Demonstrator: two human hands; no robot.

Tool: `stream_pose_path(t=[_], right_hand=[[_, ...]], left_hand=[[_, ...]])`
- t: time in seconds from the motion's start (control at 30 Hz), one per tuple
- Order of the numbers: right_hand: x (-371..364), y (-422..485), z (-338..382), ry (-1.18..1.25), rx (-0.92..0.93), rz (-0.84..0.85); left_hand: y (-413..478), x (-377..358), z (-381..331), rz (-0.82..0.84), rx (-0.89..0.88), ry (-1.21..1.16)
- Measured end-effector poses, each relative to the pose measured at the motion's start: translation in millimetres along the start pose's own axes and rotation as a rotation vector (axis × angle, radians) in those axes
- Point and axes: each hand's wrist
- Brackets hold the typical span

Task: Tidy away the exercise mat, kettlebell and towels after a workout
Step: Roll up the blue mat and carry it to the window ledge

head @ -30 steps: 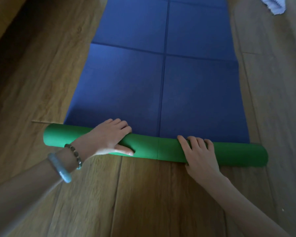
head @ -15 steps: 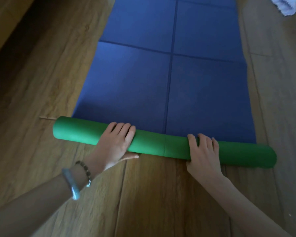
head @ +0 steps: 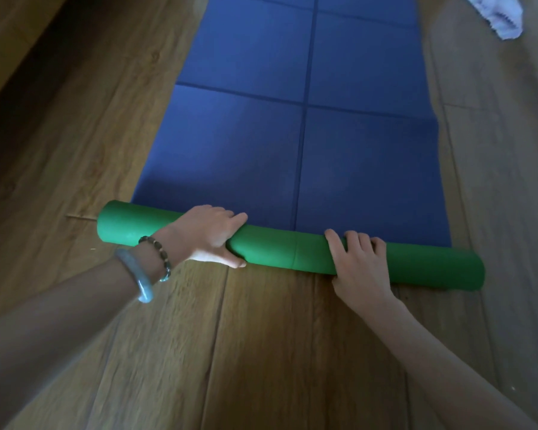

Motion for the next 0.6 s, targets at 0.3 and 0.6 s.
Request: stream_pose_path(t=[0.3, 0.6], right_hand=[[12, -28, -5, 0.007, 0.081, 0.284], [20, 6, -4, 0.078, 0.069, 0.494]], left_hand=[[-31, -17, -33, -0.013, -0.031, -0.034], [-40, -59, -73, -0.375, 0.080, 0.231]])
Point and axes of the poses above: each hand's wrist, its own y-axis towards the middle knuckle, its own x-axis out of the back of the hand, z = x × y, and after that the axes turned 15 degrees about -x, right-handed
